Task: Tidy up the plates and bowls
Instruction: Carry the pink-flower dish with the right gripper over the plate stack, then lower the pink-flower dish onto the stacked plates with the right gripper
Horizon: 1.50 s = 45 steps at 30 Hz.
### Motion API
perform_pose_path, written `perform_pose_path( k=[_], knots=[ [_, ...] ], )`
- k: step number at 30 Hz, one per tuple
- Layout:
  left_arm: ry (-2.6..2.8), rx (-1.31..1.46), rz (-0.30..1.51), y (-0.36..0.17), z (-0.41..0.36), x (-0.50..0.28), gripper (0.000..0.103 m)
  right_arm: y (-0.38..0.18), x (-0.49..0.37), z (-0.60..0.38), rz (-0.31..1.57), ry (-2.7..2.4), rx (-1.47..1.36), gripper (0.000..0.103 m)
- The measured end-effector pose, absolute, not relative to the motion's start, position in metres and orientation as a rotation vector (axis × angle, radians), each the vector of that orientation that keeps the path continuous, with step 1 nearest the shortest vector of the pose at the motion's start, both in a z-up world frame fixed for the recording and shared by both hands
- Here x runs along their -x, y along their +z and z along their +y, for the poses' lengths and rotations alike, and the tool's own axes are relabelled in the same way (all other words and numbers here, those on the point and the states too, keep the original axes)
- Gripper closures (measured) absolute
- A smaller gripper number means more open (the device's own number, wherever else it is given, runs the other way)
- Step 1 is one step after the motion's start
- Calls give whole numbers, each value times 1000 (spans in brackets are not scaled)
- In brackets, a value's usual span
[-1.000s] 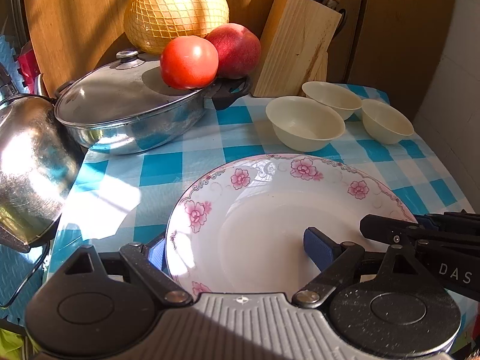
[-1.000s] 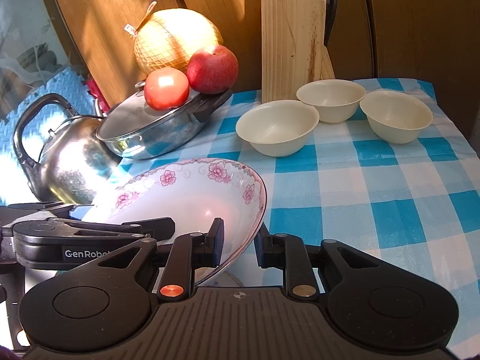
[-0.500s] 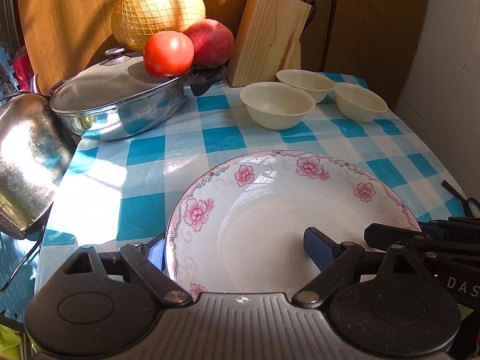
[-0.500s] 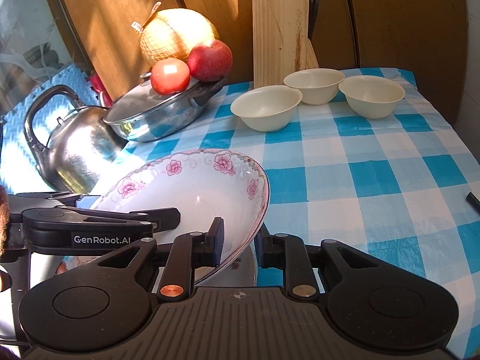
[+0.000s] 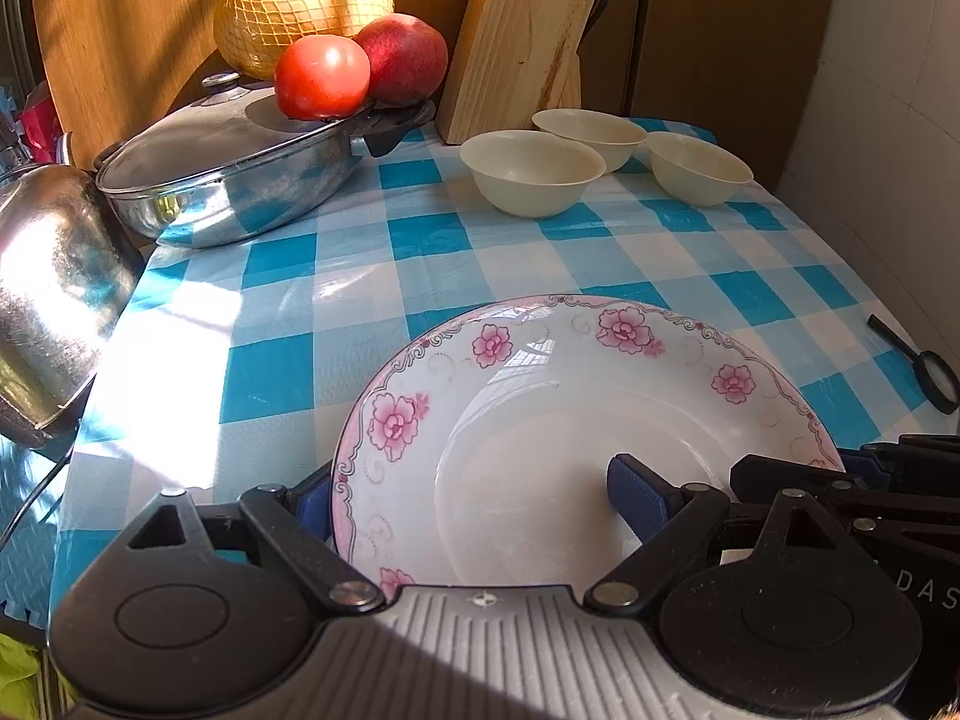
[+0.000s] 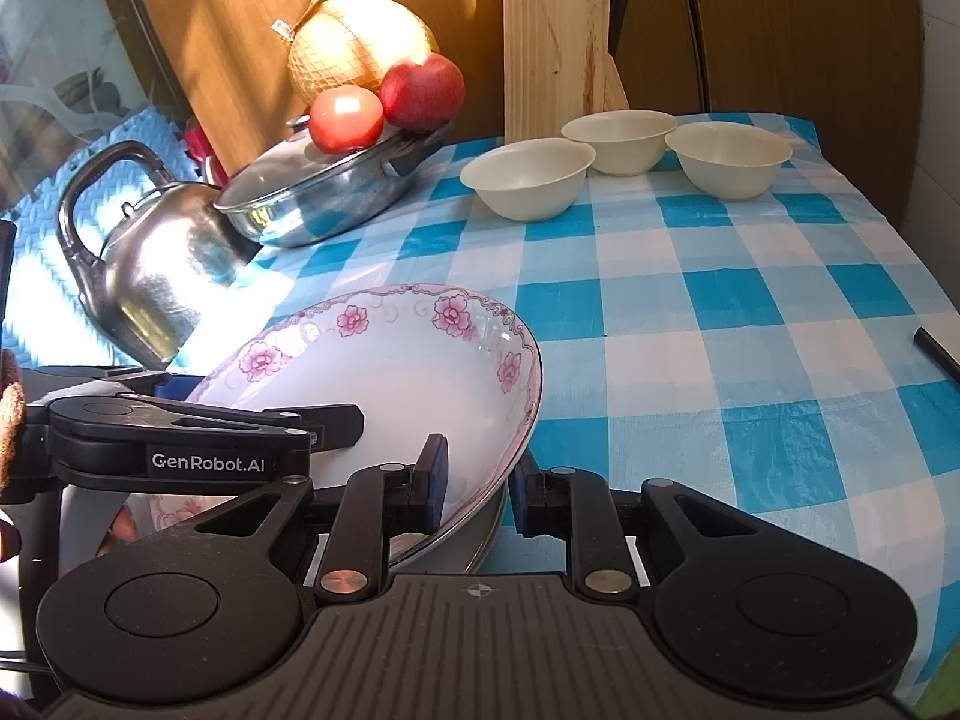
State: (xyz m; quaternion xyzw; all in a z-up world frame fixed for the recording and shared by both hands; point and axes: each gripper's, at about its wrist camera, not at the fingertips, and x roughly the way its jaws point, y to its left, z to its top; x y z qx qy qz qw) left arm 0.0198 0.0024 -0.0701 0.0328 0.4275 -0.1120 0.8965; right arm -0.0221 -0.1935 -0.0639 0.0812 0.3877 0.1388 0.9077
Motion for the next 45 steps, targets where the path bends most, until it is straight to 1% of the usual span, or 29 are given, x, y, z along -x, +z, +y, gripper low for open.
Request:
perform_pose_path(
  k=[38, 45],
  knots=[
    [-224, -112, 872, -74, 0, -2, 19, -64, 46, -184, 762, 264, -43, 74],
    [-218, -115, 874, -73, 2, -1, 19, -62, 50, -184, 737, 259, -29, 71]
  ],
)
